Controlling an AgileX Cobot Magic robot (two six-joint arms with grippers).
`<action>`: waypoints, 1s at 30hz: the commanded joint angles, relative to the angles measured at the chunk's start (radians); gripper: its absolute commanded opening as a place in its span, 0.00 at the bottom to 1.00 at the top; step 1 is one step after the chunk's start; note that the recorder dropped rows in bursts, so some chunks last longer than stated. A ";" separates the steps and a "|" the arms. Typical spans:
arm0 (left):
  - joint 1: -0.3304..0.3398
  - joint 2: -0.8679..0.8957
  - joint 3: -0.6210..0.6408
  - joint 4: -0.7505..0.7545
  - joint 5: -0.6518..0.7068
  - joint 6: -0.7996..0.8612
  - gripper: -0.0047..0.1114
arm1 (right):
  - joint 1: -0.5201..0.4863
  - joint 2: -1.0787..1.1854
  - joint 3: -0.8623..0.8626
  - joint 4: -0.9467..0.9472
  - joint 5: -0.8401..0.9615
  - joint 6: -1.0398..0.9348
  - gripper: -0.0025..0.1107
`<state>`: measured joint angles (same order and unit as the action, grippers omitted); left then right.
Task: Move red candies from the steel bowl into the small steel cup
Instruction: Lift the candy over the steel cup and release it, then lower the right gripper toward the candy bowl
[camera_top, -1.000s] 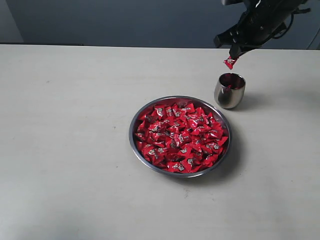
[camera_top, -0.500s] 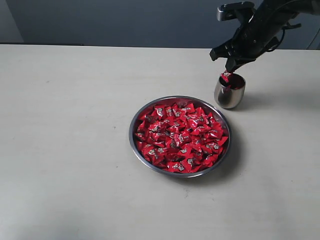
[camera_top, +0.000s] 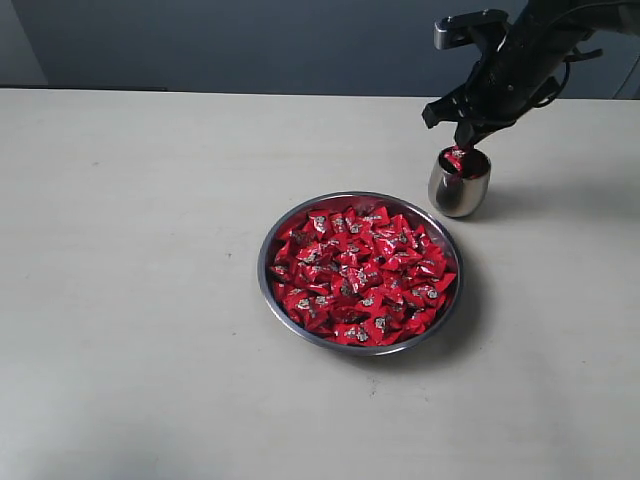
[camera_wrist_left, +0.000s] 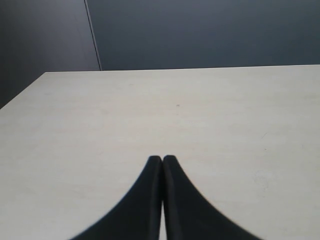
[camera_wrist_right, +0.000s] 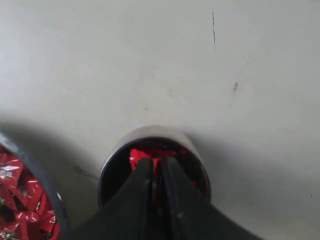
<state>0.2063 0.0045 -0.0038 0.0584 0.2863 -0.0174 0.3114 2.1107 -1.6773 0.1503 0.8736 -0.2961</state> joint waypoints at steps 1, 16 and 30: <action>-0.010 -0.004 0.004 0.006 -0.002 -0.003 0.04 | -0.004 -0.001 -0.003 -0.009 0.005 0.004 0.25; -0.010 -0.004 0.004 0.006 -0.002 -0.003 0.04 | -0.002 -0.025 -0.003 0.160 0.069 -0.019 0.35; -0.010 -0.004 0.004 0.006 -0.002 -0.003 0.04 | 0.046 -0.097 -0.001 0.399 0.295 -0.140 0.35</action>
<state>0.2063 0.0045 -0.0038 0.0584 0.2863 -0.0174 0.3320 2.0211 -1.6773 0.5513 1.1361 -0.4214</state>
